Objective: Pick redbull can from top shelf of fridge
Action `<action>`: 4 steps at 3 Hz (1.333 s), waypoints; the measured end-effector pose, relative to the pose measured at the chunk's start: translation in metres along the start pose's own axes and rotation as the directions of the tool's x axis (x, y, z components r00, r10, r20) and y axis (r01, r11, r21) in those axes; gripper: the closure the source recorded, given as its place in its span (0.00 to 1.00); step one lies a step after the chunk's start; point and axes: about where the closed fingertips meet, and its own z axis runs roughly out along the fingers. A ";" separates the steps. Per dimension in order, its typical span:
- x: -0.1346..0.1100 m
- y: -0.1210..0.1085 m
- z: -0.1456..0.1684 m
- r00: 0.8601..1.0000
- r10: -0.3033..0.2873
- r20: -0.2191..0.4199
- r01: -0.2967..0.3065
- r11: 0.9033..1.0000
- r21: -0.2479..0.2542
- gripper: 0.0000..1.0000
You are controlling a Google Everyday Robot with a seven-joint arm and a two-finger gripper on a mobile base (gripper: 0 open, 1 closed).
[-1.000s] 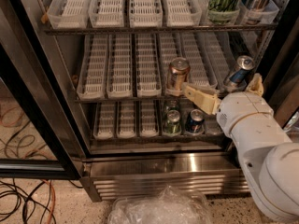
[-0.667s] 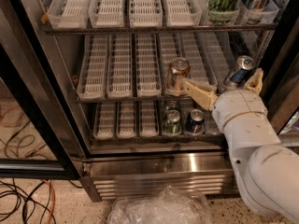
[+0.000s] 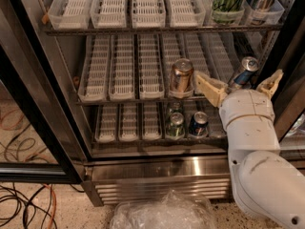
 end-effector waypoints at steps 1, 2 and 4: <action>-0.001 0.001 0.001 1.000 0.004 0.008 -0.004 1.000 0.002 0.00; -0.012 -0.002 0.002 0.998 -0.001 0.061 -0.001 1.000 0.022 0.00; -0.037 -0.010 -0.003 0.986 0.005 0.169 -0.016 0.998 0.066 0.00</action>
Offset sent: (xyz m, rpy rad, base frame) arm -0.0046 -0.0045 0.0304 -0.0207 -0.1566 -0.0443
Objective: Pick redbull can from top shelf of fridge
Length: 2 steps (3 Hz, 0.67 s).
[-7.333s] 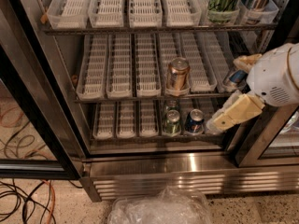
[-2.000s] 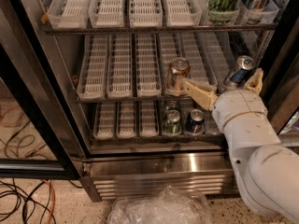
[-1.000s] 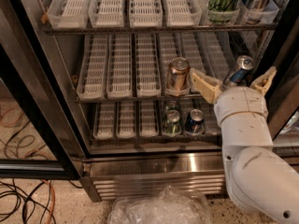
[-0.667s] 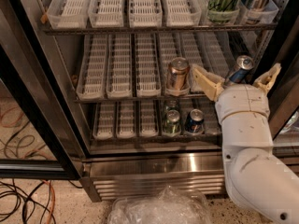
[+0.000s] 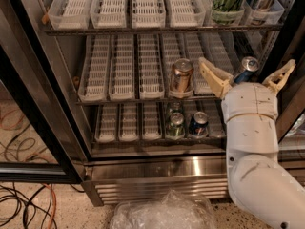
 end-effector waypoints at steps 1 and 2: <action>-0.001 0.000 0.000 1.000 -0.003 -0.003 0.003 1.000 0.000 0.00; -0.008 -0.004 0.000 0.999 -0.027 -0.033 0.026 0.999 -0.019 0.00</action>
Offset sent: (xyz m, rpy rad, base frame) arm -0.0087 -0.0071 0.0173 -0.0594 0.1012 0.0187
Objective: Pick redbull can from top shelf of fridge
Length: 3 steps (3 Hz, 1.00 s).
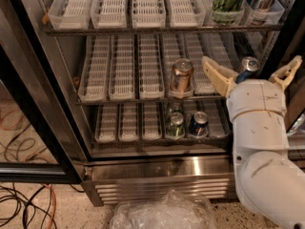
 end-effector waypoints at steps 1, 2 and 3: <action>-0.016 -0.002 0.001 0.999 -0.014 -0.048 0.012 0.999 -0.042 0.00; -0.016 -0.002 0.001 0.999 -0.012 -0.049 0.009 0.999 -0.042 0.00; -0.022 -0.013 0.015 0.998 0.019 -0.056 -0.020 1.000 -0.020 0.00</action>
Offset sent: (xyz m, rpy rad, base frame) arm -0.0054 0.0002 0.0249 -0.0195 0.0681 0.0454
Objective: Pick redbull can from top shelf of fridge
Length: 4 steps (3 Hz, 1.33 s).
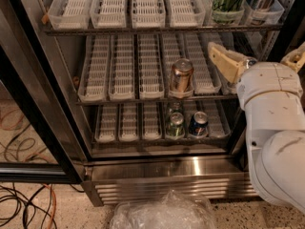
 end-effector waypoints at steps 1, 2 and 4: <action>0.000 0.000 0.000 1.000 0.000 0.000 0.000 1.000 0.000 0.00; 0.000 0.000 0.000 1.000 0.000 0.000 0.000 1.000 0.000 0.19; -0.001 0.002 0.000 1.000 -0.002 0.003 0.002 1.000 -0.005 0.40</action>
Offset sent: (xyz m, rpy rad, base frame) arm 0.0001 -0.0001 0.0002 0.0002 -0.0002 -0.0001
